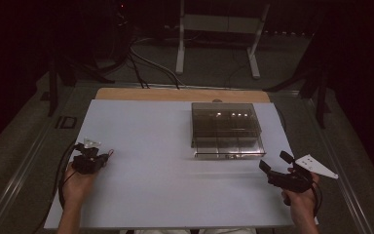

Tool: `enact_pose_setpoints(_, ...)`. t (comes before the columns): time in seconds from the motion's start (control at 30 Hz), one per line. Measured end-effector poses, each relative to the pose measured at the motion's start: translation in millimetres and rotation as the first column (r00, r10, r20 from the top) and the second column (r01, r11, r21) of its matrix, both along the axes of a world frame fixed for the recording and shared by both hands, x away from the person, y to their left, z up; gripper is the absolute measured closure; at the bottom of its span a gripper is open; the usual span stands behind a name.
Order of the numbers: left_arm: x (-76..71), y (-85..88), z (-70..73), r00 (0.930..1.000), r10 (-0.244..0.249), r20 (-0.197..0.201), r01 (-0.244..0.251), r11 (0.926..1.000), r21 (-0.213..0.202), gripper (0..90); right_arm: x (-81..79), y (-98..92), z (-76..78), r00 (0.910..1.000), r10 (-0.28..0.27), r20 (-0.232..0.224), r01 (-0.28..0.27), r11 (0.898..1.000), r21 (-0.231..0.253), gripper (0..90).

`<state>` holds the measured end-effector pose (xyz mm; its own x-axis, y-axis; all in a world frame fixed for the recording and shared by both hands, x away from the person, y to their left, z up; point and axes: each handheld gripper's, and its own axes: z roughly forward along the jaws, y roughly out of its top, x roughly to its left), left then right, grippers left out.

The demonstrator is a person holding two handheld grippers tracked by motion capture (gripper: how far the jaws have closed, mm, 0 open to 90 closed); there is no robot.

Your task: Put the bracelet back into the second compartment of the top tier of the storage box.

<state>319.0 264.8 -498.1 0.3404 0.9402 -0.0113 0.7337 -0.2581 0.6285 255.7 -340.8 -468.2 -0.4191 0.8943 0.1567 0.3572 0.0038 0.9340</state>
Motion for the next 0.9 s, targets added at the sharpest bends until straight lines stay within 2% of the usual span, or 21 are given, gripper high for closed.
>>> enact_pose_setpoints(0.43,2.6,-13.1,15.4,0.9988,-0.034,0.036,0.034,0.9994,-0.009,90.0,0.1,-0.4,-0.1,1.0,0.0,-0.001,0.0,1.0,0.0,5.1)
enact_pose_setpoints(0.9,4.6,-21.7,25.0,0.9967,-0.058,0.057,0.059,0.9978,-0.03,90.0,0.0,-0.3,-0.2,1.0,0.002,-0.001,-0.002,1.0,0.001,5.1)
